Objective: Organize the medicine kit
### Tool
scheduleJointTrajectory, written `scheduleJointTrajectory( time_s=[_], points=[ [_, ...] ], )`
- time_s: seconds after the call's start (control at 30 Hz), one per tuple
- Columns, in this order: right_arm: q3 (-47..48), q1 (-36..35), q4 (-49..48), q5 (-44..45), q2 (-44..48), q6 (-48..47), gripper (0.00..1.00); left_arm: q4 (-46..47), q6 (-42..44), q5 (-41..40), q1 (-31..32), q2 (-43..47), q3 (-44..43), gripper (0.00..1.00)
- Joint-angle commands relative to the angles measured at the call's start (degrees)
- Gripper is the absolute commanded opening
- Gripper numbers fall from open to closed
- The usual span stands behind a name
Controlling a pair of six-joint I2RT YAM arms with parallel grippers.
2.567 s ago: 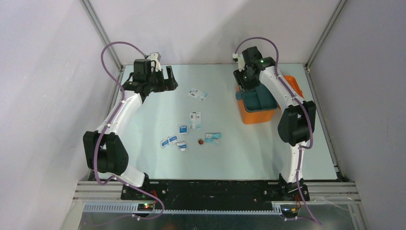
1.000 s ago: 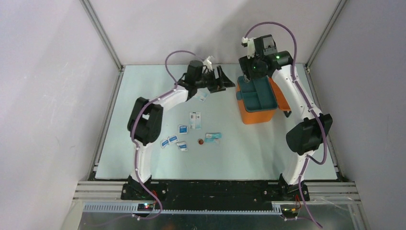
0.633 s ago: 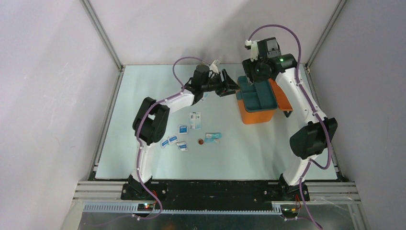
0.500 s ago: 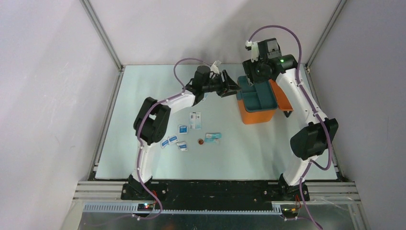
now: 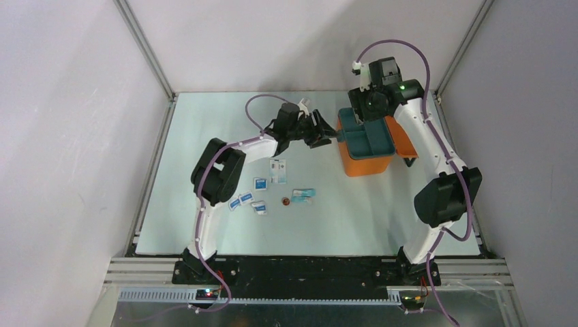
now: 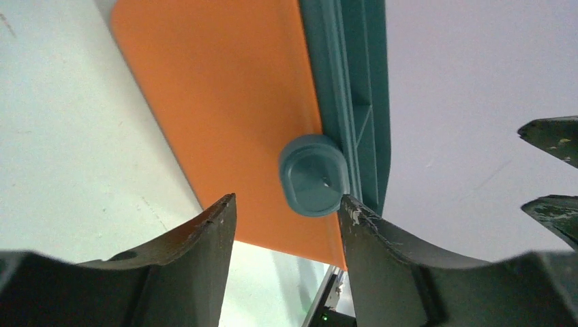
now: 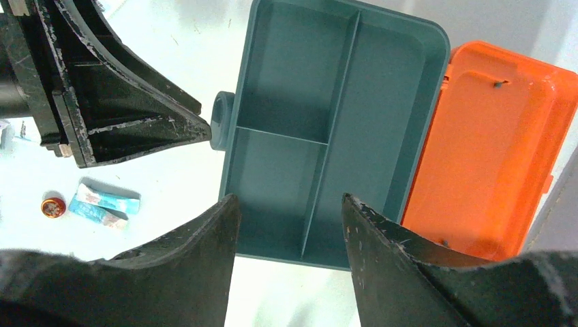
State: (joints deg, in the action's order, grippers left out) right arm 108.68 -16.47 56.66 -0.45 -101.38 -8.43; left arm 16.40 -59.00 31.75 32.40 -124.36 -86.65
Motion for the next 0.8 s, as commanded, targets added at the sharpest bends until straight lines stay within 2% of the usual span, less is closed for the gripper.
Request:
scheduleJointTrajectory(
  time_s=[0.0,0.13,0.37,0.6,0.77],
  points=[
    [0.7,0.4,-1.2,0.1,1.6,0.0,0.61,0.2,-0.4,-2.0,0.3,1.8,-0.8,0.61],
    [0.5,0.7,-1.0,0.2,1.3,-0.1,0.6,0.2,-0.5,-0.1,0.5,0.4,-3.3,0.59],
    [-0.3,0.9,-1.0,-0.2,0.1,0.0,0.6,0.6,0.0,1.4,0.6,0.3,-4.2,0.61],
    [0.2,0.9,-0.6,-0.3,-0.6,-0.1,0.6,0.6,-2.4,0.7,0.7,-1.3,-4.1,0.5],
    [-1.3,1.0,-0.7,-0.2,0.1,-0.2,0.6,0.6,-2.5,1.1,0.8,-1.9,-5.3,0.52]
  ],
)
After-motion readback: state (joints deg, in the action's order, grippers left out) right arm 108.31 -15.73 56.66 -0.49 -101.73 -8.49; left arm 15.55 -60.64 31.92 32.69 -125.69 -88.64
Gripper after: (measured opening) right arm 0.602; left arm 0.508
